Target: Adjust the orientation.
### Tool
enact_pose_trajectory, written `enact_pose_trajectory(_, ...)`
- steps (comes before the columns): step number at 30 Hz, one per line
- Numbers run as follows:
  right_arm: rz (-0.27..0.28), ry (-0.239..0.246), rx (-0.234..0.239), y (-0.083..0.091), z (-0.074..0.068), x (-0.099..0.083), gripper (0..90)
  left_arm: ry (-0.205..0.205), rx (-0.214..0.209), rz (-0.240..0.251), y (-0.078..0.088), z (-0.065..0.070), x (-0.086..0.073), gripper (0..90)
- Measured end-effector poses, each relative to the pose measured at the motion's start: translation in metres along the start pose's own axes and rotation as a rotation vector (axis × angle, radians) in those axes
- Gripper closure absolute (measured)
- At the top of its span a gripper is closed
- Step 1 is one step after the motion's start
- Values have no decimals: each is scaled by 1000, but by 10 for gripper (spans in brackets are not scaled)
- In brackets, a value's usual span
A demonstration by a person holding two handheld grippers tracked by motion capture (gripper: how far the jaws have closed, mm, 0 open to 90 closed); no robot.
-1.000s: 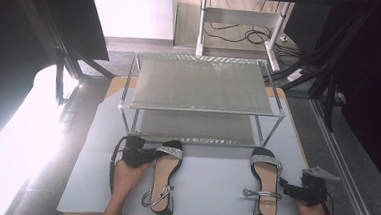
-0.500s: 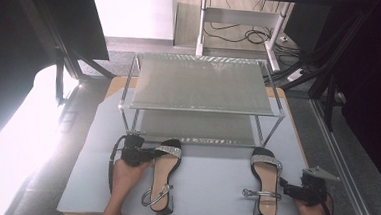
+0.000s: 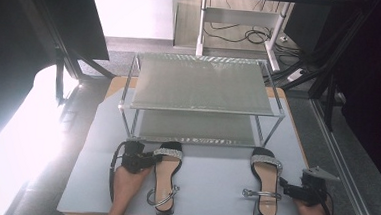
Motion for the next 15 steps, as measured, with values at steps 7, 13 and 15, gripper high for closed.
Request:
enact_pose_trajectory(7,0,0,0,0,0,0,95,21,-23,-26,1,-2,4,694)
enact_pose_trajectory(13,0,0,0,0,0,0,95,-23,-13,-17,2,9,11,710)
enact_pose_trajectory(15,0,0,0,0,0,0,95,-15,-39,-15,3,12,15,712)
Point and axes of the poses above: each handheld gripper's, and its own axes: y roughly backward along the jaws, x roughly out of its top, z roughly to its right, the point moved 5 cm from there along -y, roughly forward along the jaws, and after that the axes turned 1 degree about z, right-handed, at the moved point
